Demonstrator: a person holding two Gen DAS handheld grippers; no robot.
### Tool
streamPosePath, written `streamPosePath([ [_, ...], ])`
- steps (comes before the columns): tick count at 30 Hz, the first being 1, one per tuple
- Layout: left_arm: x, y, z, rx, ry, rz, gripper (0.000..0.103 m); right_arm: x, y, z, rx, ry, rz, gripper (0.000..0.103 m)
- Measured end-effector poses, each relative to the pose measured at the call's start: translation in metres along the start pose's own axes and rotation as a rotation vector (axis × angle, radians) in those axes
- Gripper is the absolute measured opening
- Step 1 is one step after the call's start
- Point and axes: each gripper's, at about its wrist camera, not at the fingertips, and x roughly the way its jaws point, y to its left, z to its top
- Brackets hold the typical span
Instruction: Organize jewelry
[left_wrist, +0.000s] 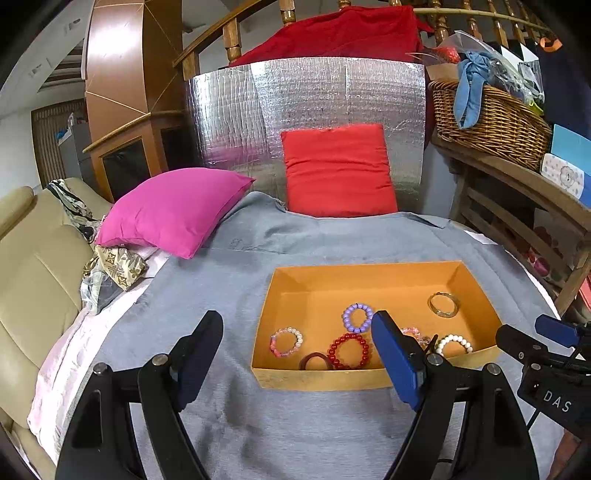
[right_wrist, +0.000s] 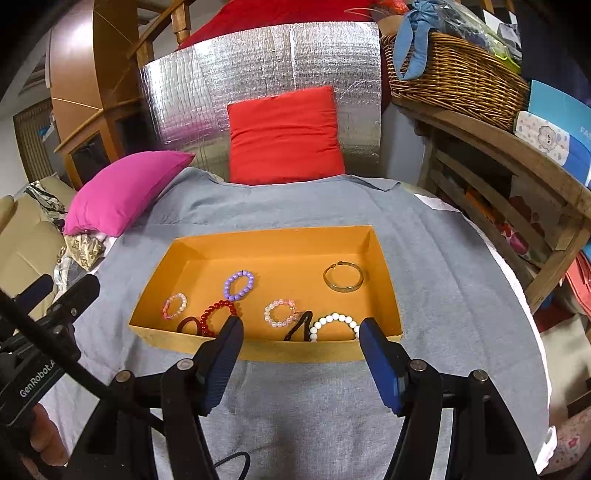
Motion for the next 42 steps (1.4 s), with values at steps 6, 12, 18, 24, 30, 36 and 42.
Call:
streamPosePath([
  [6, -0.001, 0.000, 0.001, 0.007, -0.003, -0.001, 0.083, -0.001, 0.002, 0.002, 0.005, -0.010, -0.004, 0.069],
  [12, 0.000, 0.003, 0.001, -0.002, -0.002, 0.002, 0.083, 0.002, 0.007, 0.003, 0.006, -0.005, 0.002, 0.069],
  [18, 0.000, 0.007, 0.002, -0.009, 0.000, 0.005, 0.083, 0.004, 0.010, 0.003, 0.008, -0.004, 0.004, 0.069],
  [24, 0.002, 0.013, 0.002, -0.014, 0.005, 0.011, 0.083, 0.008, 0.018, 0.004, 0.007, -0.001, 0.014, 0.069],
  [30, 0.001, 0.019, 0.002, -0.025, 0.005, 0.020, 0.083, 0.011, 0.026, 0.002, -0.004, 0.002, 0.011, 0.069],
  [36, 0.002, 0.021, 0.002, -0.030, 0.005, 0.020, 0.083, 0.014, 0.027, 0.001, -0.003, 0.009, 0.009, 0.069],
  [42, 0.001, 0.018, 0.001, -0.026, -0.009, -0.006, 0.083, 0.017, 0.024, -0.001, -0.001, 0.016, 0.009, 0.069],
])
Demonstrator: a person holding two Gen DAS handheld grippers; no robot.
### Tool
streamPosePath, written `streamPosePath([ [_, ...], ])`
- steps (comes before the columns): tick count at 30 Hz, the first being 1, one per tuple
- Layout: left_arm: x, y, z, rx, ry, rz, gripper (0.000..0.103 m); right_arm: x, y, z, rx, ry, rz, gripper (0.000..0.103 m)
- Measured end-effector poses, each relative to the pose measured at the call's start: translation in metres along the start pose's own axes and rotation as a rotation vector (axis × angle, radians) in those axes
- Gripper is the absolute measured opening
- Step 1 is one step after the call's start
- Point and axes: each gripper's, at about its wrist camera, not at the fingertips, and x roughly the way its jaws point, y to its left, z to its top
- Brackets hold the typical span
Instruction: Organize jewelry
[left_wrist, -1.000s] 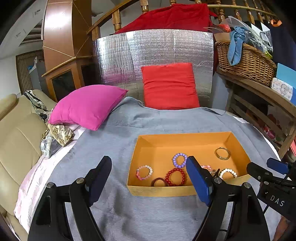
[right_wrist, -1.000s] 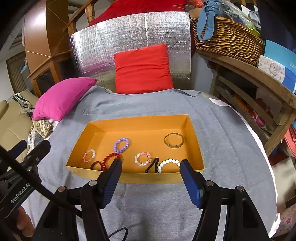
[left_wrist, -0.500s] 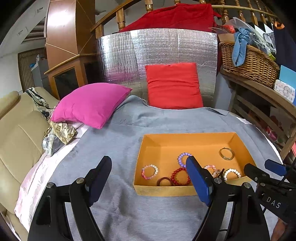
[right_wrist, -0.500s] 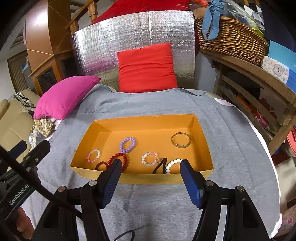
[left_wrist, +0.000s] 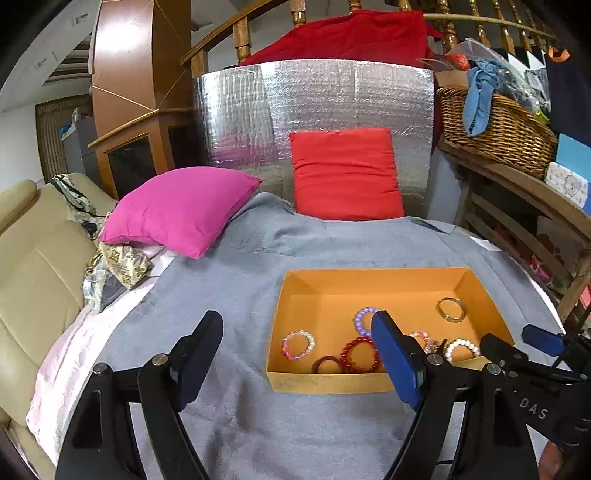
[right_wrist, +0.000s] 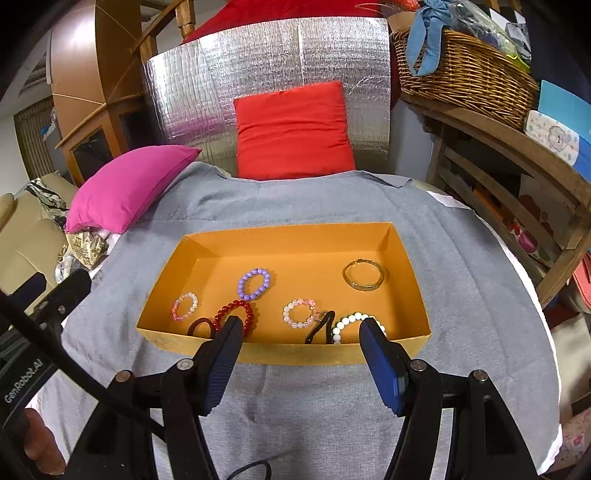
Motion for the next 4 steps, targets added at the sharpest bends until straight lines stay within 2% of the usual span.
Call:
streamPosePath([
  [4, 0.002, -0.007, -0.015, 0.024, 0.008, -0.018, 0.083, -0.004, -0.009, -0.010, -0.008, -0.004, 0.045, 0.069],
])
